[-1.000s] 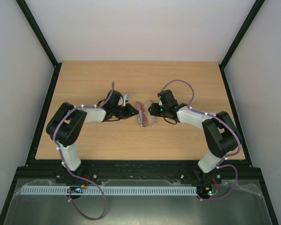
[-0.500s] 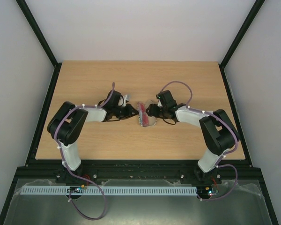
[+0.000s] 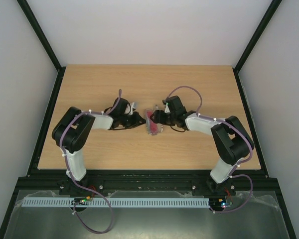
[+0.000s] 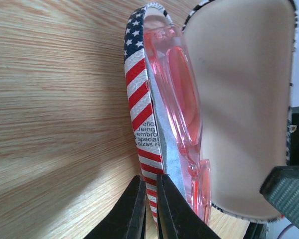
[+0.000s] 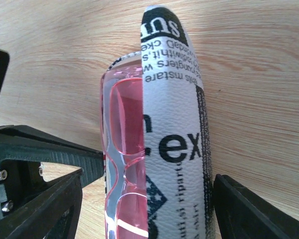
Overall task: Organize the sunglasses
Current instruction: Close the sunglasses case at the center of the board.
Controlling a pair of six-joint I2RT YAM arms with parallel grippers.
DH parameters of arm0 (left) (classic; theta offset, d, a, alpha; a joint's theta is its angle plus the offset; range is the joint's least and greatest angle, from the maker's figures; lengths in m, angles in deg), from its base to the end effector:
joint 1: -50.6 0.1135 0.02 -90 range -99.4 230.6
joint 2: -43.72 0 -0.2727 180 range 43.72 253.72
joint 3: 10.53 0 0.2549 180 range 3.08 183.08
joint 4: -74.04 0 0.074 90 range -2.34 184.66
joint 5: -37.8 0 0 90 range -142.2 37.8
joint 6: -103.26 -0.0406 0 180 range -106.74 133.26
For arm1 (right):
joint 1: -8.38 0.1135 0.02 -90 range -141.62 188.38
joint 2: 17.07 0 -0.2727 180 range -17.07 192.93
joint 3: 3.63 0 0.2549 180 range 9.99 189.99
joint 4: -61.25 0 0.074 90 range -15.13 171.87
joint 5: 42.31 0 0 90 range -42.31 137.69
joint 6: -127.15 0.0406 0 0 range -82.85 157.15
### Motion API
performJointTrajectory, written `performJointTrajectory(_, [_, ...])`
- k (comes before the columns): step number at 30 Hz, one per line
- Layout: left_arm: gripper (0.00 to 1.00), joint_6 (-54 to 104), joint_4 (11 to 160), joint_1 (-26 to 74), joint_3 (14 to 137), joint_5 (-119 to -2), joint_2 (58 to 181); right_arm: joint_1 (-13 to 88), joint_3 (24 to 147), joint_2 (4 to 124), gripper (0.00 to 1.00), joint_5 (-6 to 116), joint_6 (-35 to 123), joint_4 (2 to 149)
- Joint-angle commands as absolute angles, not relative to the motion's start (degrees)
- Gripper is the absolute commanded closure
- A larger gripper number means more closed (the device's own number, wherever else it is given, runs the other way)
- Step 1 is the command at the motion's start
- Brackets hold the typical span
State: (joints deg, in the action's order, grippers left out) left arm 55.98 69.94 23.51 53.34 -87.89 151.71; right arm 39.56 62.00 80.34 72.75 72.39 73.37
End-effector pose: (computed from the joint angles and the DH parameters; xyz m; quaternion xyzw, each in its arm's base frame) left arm 0.3179 -0.1892 0.1266 0.0109 0.8724 -0.4579 0.1709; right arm 0.2920 0.1968 0.1729 -0.0531 0.9007 0.3764 0.2104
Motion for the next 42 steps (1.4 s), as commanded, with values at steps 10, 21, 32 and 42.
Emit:
performJointTrajectory(10, [0.93, 56.11, 66.79, 22.67, 52.83, -88.85, 154.02, 45.85, 64.1, 79.37, 0.17, 66.39, 70.81, 74.6])
performJointTrajectory(21, [0.91, 56.07, 66.58, 22.65, 52.83, -88.59, 154.62, 46.08, 67.5, 79.97, 0.17, 54.5, 74.41, 80.87])
performJointTrajectory(32, [0.9, 56.19, 66.43, 22.65, 53.44, -88.64, 155.38, 46.1, 67.64, 76.81, 0.3, 49.47, 75.04, 83.72])
performJointTrajectory(42, [0.9, 56.4, 66.72, 22.65, 53.7, -88.5, 155.8, 46.16, 66.6, 76.31, 0.46, 49.2, 75.14, 84.03])
